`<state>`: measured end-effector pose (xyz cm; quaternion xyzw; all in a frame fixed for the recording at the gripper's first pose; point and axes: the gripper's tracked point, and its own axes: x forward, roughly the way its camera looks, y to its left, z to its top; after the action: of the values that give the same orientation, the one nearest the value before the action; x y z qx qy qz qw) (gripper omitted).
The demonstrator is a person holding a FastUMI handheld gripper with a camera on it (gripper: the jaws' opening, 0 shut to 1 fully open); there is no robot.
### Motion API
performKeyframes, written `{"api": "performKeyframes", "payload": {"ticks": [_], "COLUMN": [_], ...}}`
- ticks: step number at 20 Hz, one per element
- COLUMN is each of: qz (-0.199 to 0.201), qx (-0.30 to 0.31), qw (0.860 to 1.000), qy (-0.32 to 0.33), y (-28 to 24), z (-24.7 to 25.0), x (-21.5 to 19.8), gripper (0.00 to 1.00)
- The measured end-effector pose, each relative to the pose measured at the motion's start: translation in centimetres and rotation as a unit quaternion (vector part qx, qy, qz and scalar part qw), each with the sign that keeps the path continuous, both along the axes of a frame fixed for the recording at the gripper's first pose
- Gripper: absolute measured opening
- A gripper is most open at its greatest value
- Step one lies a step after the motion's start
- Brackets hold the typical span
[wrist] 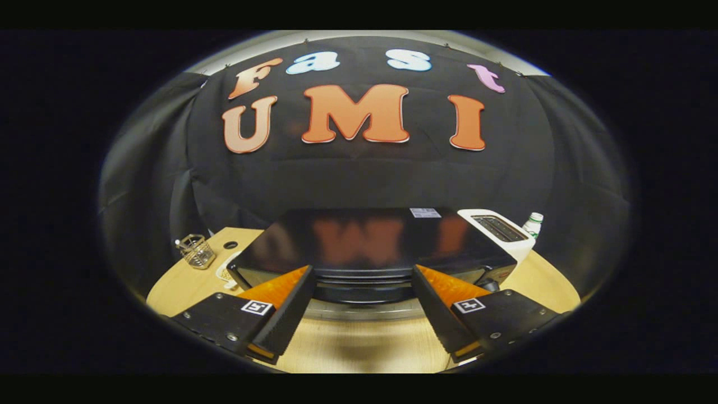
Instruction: Open the toaster oven, put the food inside, and close the toaster oven door.
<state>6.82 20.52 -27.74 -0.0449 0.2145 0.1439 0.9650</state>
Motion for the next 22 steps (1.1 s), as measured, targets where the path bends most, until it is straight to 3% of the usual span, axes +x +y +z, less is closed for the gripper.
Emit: {"api": "performKeyframes", "payload": {"ticks": [11,22], "qz": [-0.008,-0.030], "qx": [-0.014,-0.026], "qw": [0.999,0.985], "qy": [0.047,0.167], "y": [-4.1,-5.9], "z": [-5.8,-14.9], "x": [-12.5,-16.9], "gripper": [1.00,0.99]}}
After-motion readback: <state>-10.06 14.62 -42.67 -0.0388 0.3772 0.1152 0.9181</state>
